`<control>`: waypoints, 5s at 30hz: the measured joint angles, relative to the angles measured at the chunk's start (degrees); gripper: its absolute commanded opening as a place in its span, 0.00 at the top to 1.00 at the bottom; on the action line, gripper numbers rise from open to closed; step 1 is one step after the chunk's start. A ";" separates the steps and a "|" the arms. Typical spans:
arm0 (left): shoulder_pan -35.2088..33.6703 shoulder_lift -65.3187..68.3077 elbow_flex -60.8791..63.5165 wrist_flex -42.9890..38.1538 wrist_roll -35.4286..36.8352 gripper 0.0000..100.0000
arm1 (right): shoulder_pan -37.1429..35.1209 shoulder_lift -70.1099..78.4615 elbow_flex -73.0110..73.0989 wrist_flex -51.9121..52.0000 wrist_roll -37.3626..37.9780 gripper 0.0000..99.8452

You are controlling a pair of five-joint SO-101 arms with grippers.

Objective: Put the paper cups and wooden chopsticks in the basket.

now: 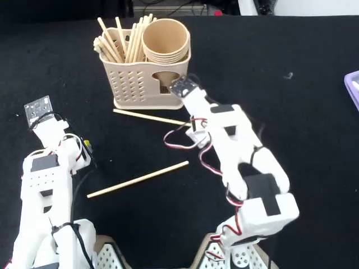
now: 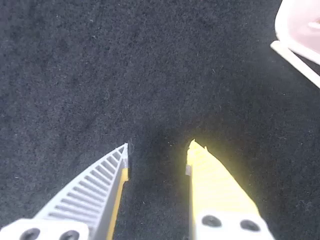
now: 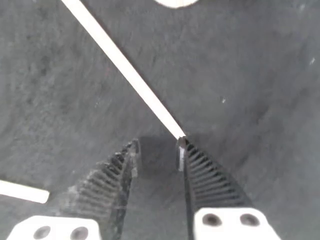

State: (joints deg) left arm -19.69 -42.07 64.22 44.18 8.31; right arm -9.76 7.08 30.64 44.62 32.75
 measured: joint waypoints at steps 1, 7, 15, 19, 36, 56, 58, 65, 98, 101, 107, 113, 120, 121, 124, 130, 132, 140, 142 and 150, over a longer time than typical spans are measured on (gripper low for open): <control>0.00 0.00 0.00 0.00 0.00 0.81 | 0.00 0.26 -0.53 0.00 0.70 0.87; 0.00 0.00 0.00 0.00 0.00 0.81 | 0.00 0.62 -1.49 0.00 4.57 0.87; 0.00 0.18 0.00 0.00 0.00 0.81 | -0.26 3.43 -1.67 -0.88 5.71 0.88; 0.00 0.18 0.00 0.00 0.00 0.81 | -0.62 4.66 -2.20 -1.23 5.71 0.98; 0.00 0.18 0.00 0.00 0.00 0.81 | -8.18 -20.57 21.45 -1.14 5.71 0.99; -0.53 0.18 0.00 0.00 0.26 0.81 | -21.80 -18.73 15.65 8.44 5.10 0.78; -1.41 0.18 0.00 0.00 0.35 0.81 | -23.74 -18.11 13.54 10.37 5.01 0.79; -8.00 0.18 0.00 0.00 0.62 0.81 | -30.59 -14.07 8.53 11.87 4.84 0.79; -19.34 0.18 0.00 0.00 11.16 0.81 | -25.76 -2.02 0.62 14.86 8.35 0.99; -19.34 0.18 0.00 0.00 11.16 0.81 | -23.30 -7.47 0.62 18.11 9.49 0.99; -19.34 0.18 0.00 0.00 11.16 0.81 | -21.98 -13.98 5.63 18.81 9.85 0.99; -19.34 0.18 0.00 0.00 11.16 0.81 | -15.74 -10.99 10.02 10.81 9.85 0.99; -19.34 0.18 0.00 0.00 11.16 0.81 | -15.91 -7.56 10.02 9.93 9.85 0.77; -19.34 0.18 0.00 0.00 11.16 0.81 | -16.53 -7.21 9.67 10.37 9.85 0.75; -19.34 0.18 0.00 0.00 11.16 0.81 | -19.34 -5.71 8.35 10.81 9.85 0.76; -19.34 0.18 0.00 0.00 11.16 0.81 | -21.27 2.29 -0.53 11.60 6.77 0.77; -19.34 0.18 0.00 0.00 11.16 0.81 | -21.36 5.80 -3.96 11.60 6.33 0.77; -19.34 0.18 0.00 0.00 11.16 0.81 | -20.92 9.67 -10.64 15.82 6.07 0.99; -19.34 0.18 0.00 0.00 11.16 0.81 | -21.10 8.35 -10.73 16.44 6.07 0.99; -19.34 0.18 0.00 0.00 11.16 0.81 | -21.36 -8.79 -6.68 19.69 5.27 0.99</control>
State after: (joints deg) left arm -39.03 -41.89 64.22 44.18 19.47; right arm -31.12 -1.71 23.96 64.31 38.02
